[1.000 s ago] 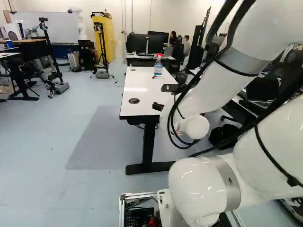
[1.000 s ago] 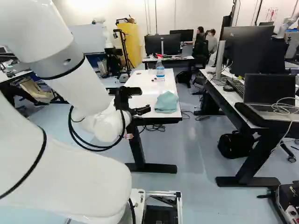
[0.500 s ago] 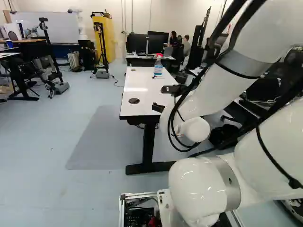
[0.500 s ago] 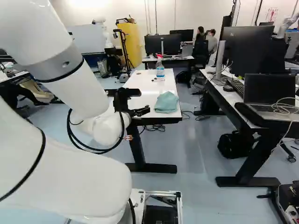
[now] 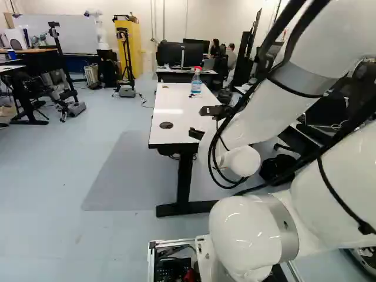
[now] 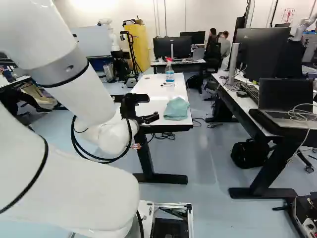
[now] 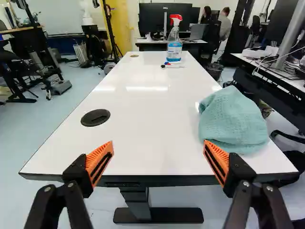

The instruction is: Clean the table with the green towel

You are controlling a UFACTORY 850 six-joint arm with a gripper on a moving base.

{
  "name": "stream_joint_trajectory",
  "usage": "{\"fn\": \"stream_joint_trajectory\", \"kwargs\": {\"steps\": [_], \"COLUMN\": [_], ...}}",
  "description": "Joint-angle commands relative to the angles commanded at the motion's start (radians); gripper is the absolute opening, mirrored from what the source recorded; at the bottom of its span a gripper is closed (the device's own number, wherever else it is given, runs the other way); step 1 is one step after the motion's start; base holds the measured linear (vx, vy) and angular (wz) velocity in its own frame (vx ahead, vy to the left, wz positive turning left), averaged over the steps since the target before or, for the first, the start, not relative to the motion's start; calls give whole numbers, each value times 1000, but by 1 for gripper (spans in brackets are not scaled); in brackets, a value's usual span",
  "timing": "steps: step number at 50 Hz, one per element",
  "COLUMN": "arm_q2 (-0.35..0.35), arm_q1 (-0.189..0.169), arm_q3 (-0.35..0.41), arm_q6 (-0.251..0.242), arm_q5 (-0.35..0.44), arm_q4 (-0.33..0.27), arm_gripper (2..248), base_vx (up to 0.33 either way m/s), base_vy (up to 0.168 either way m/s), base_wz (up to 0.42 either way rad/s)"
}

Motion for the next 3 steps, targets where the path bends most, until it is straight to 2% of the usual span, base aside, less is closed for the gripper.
{"fn": "stream_joint_trajectory", "kwargs": {"steps": [3], "arm_q2": [0], "arm_q1": [0], "arm_q3": [0], "arm_q6": [0], "arm_q5": [0], "arm_q4": [0], "arm_gripper": [247], "base_vx": [0], "base_vy": [0], "base_wz": [0]}}
